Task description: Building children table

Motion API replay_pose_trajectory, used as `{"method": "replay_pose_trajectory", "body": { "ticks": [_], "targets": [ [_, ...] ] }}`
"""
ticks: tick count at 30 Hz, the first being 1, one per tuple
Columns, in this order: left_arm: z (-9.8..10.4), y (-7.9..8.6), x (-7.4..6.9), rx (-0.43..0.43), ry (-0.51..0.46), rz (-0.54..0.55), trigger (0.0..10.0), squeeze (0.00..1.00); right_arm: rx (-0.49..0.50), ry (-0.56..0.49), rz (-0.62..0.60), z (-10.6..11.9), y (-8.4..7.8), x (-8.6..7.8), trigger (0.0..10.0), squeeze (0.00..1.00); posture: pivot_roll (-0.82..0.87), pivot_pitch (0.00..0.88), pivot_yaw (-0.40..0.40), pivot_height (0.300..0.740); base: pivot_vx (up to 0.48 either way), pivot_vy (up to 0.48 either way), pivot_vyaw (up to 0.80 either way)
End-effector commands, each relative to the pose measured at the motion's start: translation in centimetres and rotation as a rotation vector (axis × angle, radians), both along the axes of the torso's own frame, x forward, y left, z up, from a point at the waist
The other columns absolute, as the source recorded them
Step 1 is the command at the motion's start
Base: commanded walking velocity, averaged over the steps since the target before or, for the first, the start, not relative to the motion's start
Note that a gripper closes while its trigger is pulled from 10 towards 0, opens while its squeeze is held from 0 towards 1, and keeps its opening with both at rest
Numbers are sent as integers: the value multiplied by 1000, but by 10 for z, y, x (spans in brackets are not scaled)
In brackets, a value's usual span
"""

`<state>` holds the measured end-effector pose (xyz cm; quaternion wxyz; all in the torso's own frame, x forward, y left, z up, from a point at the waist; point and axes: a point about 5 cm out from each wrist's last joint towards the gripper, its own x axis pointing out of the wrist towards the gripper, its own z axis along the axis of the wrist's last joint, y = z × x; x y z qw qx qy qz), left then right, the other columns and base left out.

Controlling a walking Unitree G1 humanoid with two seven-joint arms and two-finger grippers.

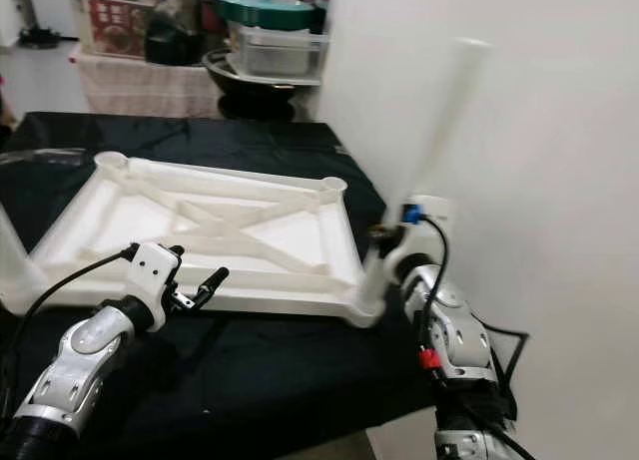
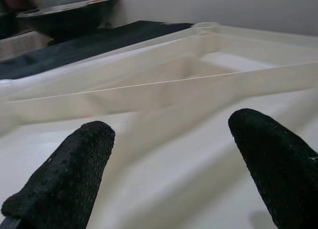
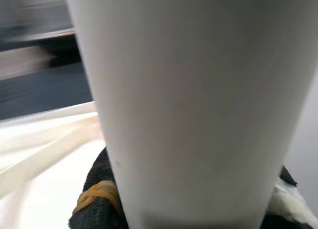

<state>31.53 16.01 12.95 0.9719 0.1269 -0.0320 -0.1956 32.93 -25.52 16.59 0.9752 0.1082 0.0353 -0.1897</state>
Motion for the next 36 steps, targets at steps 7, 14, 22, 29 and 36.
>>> {"method": "replay_pose_trajectory", "body": {
  "ticks": [7, 14, 22, 29, 36],
  "targets": [
    [-5, -5, -1, 17, 14, -16, 10000, 0, 138, 285, -378, -65, -30, -41, 10000, 0, 50, 0, -128, 740, 0, 0, 0],
    [-4, -7, 1, 17, 13, -23, 10000, 0, 288, 42, 59, -37, 30, -3, 10000, 1000, 59, 0, -136, 740, 0, 0, 0],
    [-5, -4, 1, 19, 13, -15, 10000, 0, 217, -280, 910, 33, 94, -27, 10000, 0, 60, 0, -137, 740, 0, 0, 0],
    [-4, -4, 2, 20, 9, -14, 10000, 0, 68, -301, 1199, 38, 102, -46, 10000, 0, 64, 0, -138, 740, 0, 0, 0],
    [-4, -5, 2, 21, 7, -15, 10000, 0, 42, -257, 1188, 32, 103, -40, 10000, 0, 70, 0, -140, 740, 0, 0, 0]
  ]
}}
